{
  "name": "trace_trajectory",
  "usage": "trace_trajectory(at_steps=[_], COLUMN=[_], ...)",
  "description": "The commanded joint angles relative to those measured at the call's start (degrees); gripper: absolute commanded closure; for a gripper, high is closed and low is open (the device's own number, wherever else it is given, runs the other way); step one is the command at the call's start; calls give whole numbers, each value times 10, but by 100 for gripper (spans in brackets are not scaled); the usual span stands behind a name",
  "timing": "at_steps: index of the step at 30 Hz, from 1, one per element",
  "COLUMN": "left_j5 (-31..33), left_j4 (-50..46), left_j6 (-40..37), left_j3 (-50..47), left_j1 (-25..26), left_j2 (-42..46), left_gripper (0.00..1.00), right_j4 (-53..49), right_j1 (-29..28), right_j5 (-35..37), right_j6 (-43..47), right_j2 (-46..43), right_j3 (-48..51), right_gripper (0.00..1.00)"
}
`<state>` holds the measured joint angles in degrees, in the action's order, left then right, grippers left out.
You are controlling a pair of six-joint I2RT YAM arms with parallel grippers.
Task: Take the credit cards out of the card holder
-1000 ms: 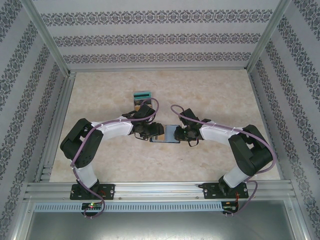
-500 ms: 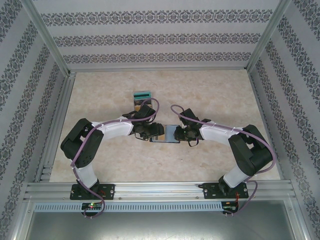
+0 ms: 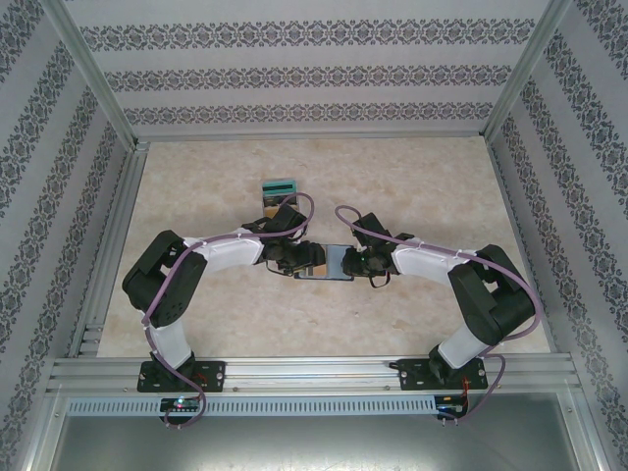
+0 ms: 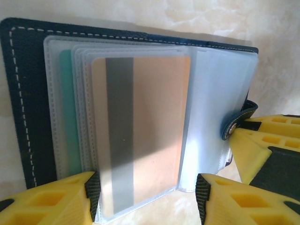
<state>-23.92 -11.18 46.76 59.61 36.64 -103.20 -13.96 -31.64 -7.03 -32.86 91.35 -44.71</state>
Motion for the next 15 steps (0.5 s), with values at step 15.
trace_trajectory(at_steps=[15], left_j5=[-75], left_j4=[100], left_j6=[7], left_j3=[-6], left_j1=[9], left_j2=[29], left_gripper=[42], right_j4=[-12], right_j1=[-9], right_j5=[-16], right_j6=[-6], right_j2=[16], right_j3=[15], right_gripper=[73])
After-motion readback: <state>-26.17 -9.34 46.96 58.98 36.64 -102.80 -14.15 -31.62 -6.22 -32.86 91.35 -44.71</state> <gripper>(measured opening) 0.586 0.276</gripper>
